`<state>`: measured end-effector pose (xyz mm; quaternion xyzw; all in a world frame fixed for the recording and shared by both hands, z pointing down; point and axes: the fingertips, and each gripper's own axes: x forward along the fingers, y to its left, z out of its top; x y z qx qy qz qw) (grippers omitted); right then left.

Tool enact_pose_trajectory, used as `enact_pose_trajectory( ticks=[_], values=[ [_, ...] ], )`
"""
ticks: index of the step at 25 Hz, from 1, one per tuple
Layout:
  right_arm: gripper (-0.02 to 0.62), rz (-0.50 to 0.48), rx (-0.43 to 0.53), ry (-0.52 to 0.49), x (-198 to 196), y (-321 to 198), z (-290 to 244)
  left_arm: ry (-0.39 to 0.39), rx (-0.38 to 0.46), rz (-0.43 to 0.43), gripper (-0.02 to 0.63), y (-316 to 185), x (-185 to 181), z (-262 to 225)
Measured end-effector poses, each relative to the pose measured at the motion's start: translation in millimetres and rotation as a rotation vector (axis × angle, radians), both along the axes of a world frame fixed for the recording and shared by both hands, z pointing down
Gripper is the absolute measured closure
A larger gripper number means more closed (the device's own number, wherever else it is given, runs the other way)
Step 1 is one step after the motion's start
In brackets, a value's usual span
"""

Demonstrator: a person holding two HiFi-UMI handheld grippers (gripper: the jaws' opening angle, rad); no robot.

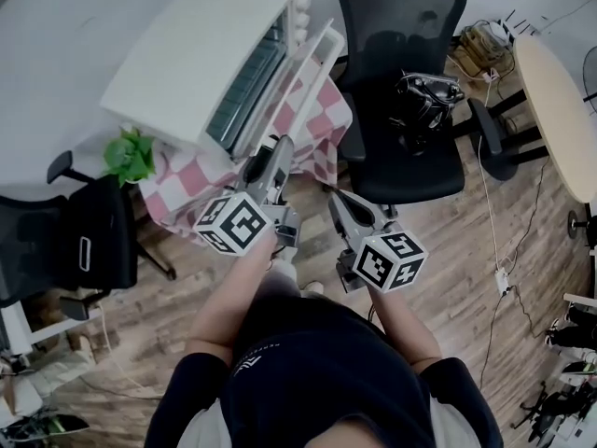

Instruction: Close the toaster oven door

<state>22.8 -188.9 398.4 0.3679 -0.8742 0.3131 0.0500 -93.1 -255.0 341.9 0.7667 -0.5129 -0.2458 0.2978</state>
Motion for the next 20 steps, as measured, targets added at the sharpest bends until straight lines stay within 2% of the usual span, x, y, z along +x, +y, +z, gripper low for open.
enact_pose_trajectory(
  ticks=[7, 20],
  values=[
    [0.593, -0.037, 0.01, 0.007, -12, -5, -3, 0.046, 0.036, -0.09, 0.445, -5, -25, -11],
    [0.594, -0.081, 0.018, 0.01, -31, -10, -5, 0.108, 0.041, -0.22, 0.426, -11, -62, -24]
  ],
)
